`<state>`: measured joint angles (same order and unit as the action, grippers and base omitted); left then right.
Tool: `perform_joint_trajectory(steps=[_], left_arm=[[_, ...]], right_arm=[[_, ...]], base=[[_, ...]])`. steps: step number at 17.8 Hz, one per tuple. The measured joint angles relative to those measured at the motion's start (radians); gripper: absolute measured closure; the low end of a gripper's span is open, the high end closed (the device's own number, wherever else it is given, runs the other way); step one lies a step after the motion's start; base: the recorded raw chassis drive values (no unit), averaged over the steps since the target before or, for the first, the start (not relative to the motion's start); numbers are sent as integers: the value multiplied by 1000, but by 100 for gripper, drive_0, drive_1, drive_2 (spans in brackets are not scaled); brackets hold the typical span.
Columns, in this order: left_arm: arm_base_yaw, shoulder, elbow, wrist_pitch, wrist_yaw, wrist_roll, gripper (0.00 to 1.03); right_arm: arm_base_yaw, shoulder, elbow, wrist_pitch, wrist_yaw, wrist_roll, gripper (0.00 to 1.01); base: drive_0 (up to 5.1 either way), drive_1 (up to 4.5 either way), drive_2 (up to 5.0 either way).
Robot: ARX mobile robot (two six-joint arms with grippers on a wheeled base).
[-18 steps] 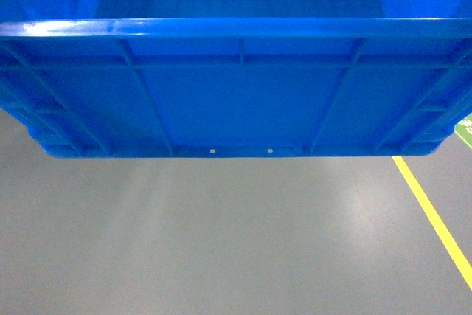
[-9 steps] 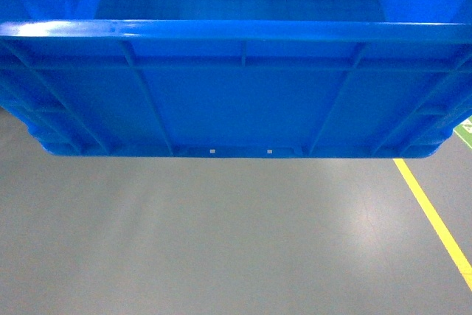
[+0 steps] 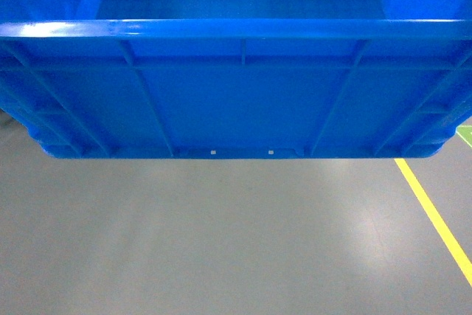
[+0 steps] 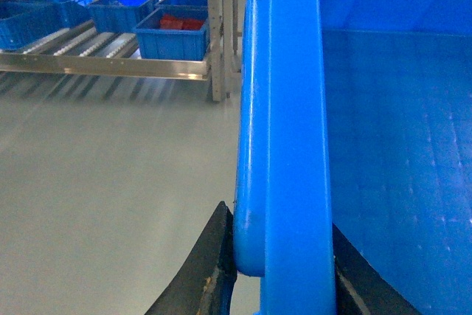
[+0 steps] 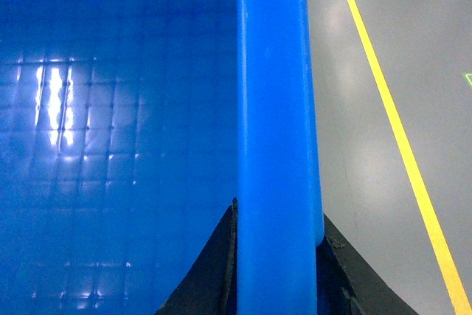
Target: Place box next to blue box on left shelf
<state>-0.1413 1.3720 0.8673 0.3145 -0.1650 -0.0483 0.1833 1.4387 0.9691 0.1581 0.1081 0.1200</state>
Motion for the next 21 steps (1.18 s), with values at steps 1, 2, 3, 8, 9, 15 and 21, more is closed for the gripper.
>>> perform_joint_trajectory(steps=[1, 2, 3, 8, 9, 15, 21], left_arm=[[0, 0, 0, 0, 0, 0, 83], [0, 0, 0, 2, 0, 0, 83], [0, 0, 0, 0, 0, 0, 83], [0, 0, 0, 5, -1, -1, 83], [0, 0, 0, 6, -1, 0, 83], [0, 0, 0, 1, 0, 0, 83], [0, 0, 0, 2, 0, -1, 83]], right_arm=[[0, 0, 0, 0, 0, 0, 81], [0, 0, 0, 2, -1, 0, 81], [0, 0, 0, -4, 0, 0, 81], [0, 0, 0, 4, 0, 0, 81], [0, 0, 0, 4, 0, 0, 81], [0, 0, 0, 0, 0, 0, 81], [0, 0, 0, 1, 1, 0, 81]], base=[[0, 430, -431], [-1, 430, -433], [-4, 428, -436], [-2, 430, -434], [-7, 425, -439], [-6, 426, -438], [0, 431, -432]])
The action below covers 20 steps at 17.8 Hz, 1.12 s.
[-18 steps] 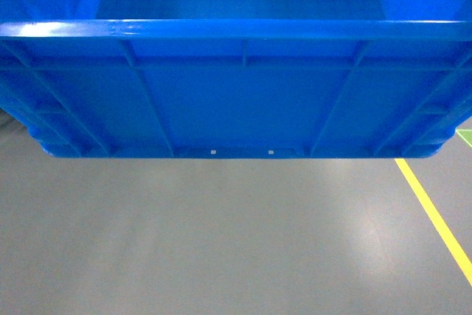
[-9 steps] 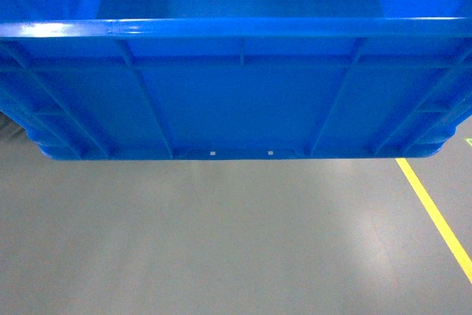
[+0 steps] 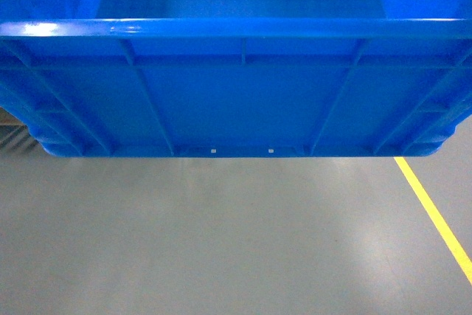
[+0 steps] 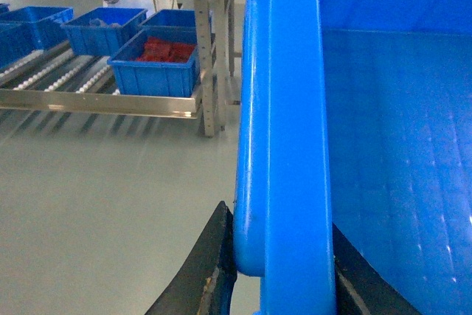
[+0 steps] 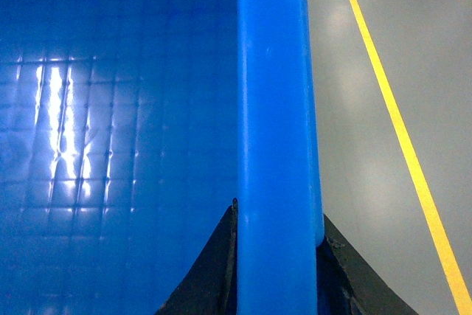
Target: Place box next to blue box on left shelf
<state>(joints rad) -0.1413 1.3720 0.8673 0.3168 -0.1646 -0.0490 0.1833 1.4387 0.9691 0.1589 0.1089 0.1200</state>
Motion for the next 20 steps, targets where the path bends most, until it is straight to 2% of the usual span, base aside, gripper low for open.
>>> perform_joint_trajectory(steps=[20], left_arm=[[0, 0, 0, -1, -1, 0, 83]], right_arm=[[0, 0, 0, 0, -1, 0, 81]], base=[[-5, 427, -437]])
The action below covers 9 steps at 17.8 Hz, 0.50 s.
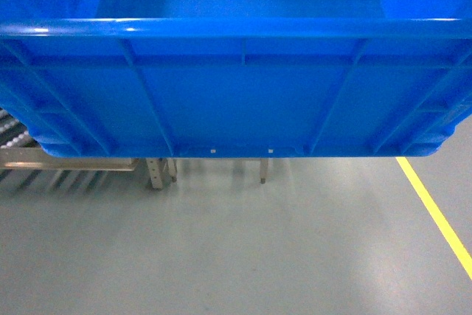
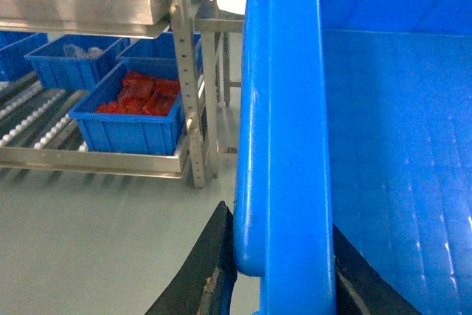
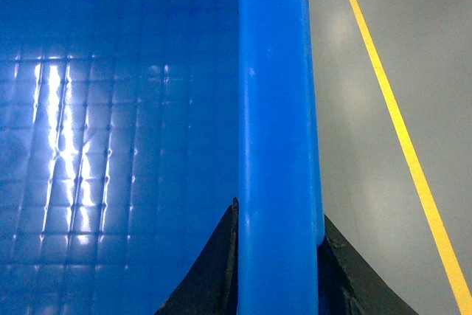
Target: Place box next to blue box on left shelf
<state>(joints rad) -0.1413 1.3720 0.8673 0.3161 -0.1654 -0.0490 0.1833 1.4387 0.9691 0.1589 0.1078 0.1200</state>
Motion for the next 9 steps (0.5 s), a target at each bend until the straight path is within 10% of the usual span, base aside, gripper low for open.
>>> perform_joint_trajectory(steps=[9], left_arm=[[0, 0, 0, 3, 0, 1, 83]], right_arm=[[0, 0, 0, -1, 0, 1, 81]], base=[[7, 438, -425]])
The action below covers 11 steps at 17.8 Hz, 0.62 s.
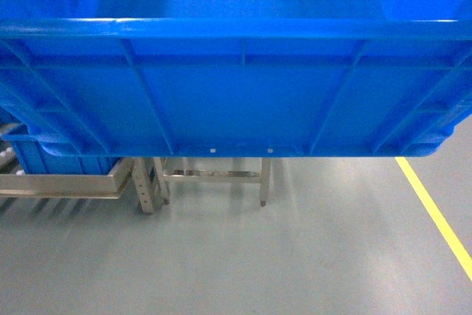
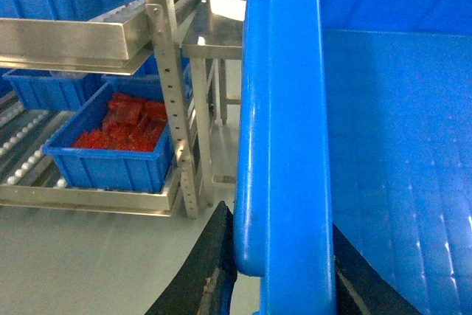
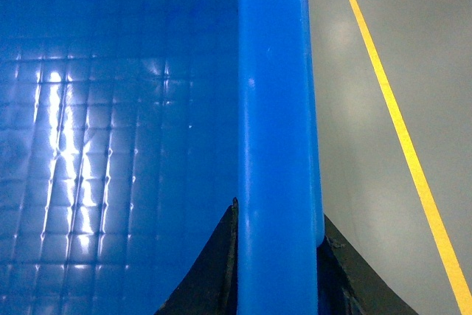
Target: Place box next to blue box on left shelf
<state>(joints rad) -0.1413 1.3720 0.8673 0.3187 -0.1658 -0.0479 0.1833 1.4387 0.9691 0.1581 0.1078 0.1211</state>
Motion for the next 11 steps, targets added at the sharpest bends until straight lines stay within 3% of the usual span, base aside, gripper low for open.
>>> perform_joint_trajectory(steps=[5, 9, 11], left_arm=[[0, 0, 0, -5, 0, -2, 83], [0, 1, 0, -13, 0, -1, 83], [-5, 1, 0, 4, -3, 3, 83]], right_arm=[[0, 0, 0, -1, 0, 0, 81], [0, 5, 0, 0, 0, 0, 81], [0, 5, 0, -3, 1, 2, 81]], base=[[8, 441, -426], [-1, 32, -34], [-495, 243, 243]])
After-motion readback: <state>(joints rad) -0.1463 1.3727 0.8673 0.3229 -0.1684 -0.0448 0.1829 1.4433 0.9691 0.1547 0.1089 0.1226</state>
